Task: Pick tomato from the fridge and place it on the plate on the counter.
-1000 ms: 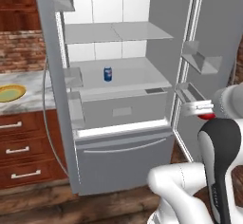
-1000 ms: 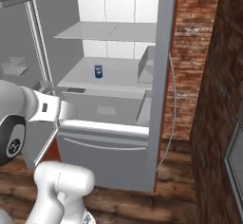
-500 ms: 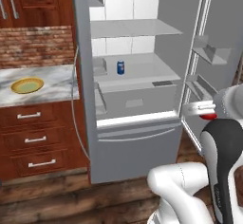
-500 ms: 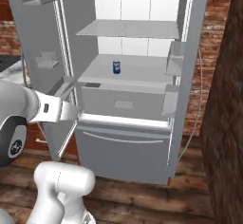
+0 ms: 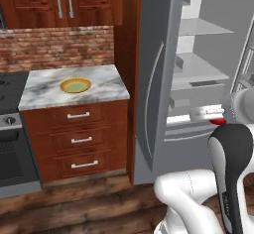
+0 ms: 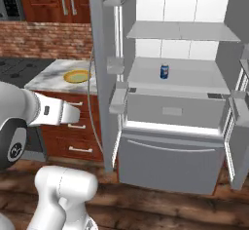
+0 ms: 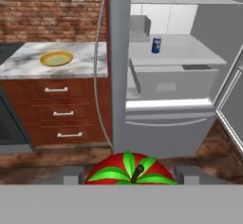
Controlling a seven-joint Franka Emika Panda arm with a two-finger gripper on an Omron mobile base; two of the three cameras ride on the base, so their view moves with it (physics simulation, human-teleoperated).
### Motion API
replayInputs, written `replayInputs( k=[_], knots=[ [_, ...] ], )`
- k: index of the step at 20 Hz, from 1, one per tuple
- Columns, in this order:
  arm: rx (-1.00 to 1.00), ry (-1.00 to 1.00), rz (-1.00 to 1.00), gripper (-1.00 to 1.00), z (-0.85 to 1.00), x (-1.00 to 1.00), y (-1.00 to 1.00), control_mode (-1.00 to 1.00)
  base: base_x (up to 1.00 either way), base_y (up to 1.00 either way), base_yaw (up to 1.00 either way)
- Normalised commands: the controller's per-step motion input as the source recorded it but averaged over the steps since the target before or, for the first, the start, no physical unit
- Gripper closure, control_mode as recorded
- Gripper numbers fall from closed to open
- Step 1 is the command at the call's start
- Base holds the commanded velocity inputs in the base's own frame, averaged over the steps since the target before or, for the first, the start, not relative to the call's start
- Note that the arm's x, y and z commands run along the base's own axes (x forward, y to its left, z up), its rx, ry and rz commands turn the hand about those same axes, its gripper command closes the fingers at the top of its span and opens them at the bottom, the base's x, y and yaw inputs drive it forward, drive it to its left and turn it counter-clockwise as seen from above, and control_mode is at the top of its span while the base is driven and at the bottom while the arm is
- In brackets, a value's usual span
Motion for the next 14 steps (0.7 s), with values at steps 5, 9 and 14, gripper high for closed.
replayInputs(
  k=[5,9,14],
  knots=[
    [0.00,0.00,0.00,1.00,0.00,0.00,0.00,1.00,0.10,1.00,-0.07],
    [0.00,0.00,0.00,1.00,0.00,0.00,0.00,1.00,0.25,1.00,-0.08],
    [0.00,0.00,0.00,1.00,0.00,0.00,0.00,1.00,0.49,0.86,-0.05]
  ],
)
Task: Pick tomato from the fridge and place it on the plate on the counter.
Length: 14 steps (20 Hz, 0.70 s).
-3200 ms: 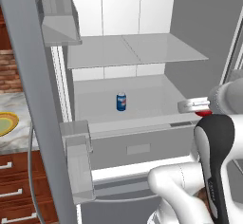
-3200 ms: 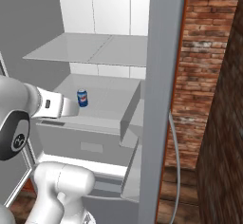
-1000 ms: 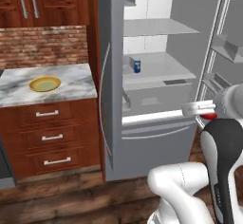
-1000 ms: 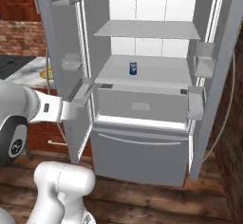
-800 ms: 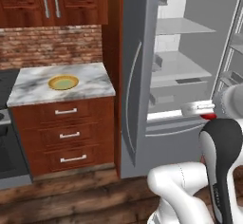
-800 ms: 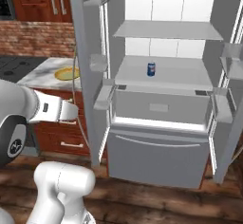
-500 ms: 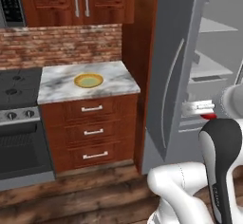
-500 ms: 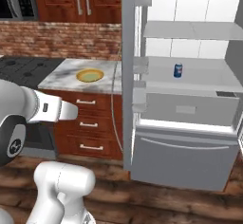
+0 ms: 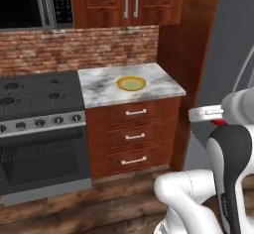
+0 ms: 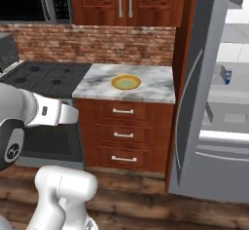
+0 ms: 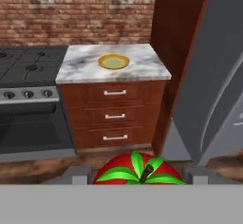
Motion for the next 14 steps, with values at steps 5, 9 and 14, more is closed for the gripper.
replayInputs(
  k=[5,9,14],
  knots=[
    [0.00,0.00,0.00,1.00,0.00,0.00,0.00,1.00,0.98,0.32,0.00],
    [0.00,0.00,0.00,1.00,0.00,0.00,0.00,1.00,1.00,0.23,0.00],
    [0.00,0.00,0.00,1.00,0.00,0.00,0.00,1.00,0.78,0.06,0.01]
  ],
)
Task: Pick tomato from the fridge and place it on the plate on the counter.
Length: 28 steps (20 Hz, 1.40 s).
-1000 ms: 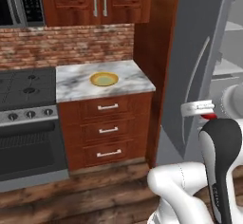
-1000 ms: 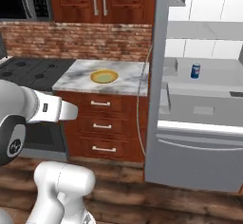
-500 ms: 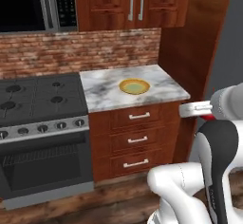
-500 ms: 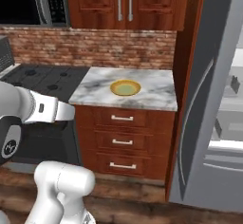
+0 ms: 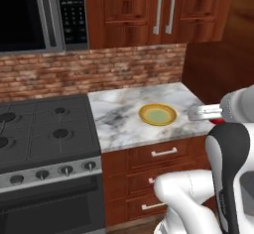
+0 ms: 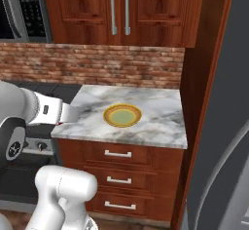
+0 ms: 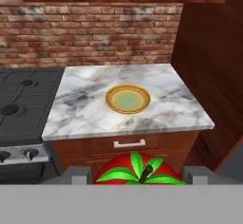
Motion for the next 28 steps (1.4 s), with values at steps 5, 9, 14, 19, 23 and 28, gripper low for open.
replayInputs(
  k=[5,9,14,19,23,28],
  knots=[
    [0.00,0.00,0.00,1.00,0.00,0.00,0.00,1.00,0.45,0.00,0.00],
    [0.00,0.00,0.00,1.00,0.00,0.00,0.00,1.00,0.60,0.00,0.00],
    [0.00,0.00,0.00,1.00,0.00,0.00,0.00,1.00,0.58,0.03,0.00],
    [0.00,0.00,0.00,1.00,-0.03,0.00,0.00,-1.00,0.06,0.00,0.00],
    [0.00,0.00,-0.01,1.00,-0.26,0.03,0.00,-1.00,0.00,0.00,0.00],
    [0.02,0.05,-0.05,1.00,-0.46,0.23,-0.03,-1.00,0.00,0.00,0.00]
  ],
)
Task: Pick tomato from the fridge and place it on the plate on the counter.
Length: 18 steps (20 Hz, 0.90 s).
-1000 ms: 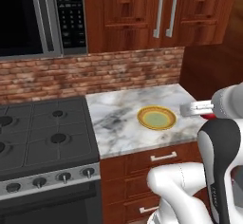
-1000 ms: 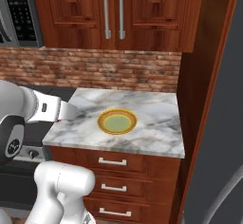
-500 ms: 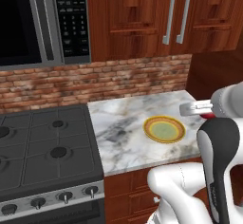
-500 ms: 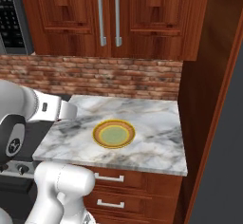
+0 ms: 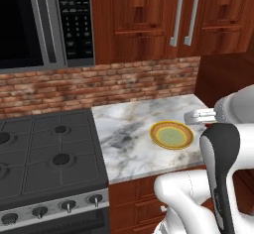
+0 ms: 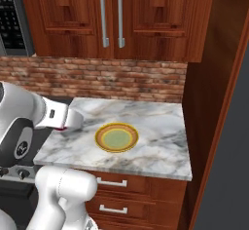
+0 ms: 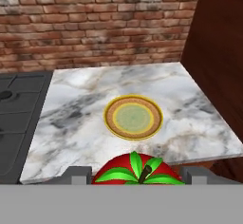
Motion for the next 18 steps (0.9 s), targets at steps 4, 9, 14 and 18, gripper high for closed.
replayInputs(
  k=[4,9,14,18],
  knots=[
    [0.00,0.17,-0.02,1.00,-0.44,0.47,-0.03,-1.00,0.00,0.00,0.00],
    [0.00,0.16,0.00,1.00,-0.46,0.65,-0.15,-1.00,0.00,0.00,0.00],
    [0.00,0.13,0.00,1.00,-0.58,0.55,-0.07,-1.00,0.00,0.00,0.00],
    [0.00,0.11,0.00,1.00,-0.52,0.64,-0.10,-1.00,0.00,0.00,0.00]
  ],
)
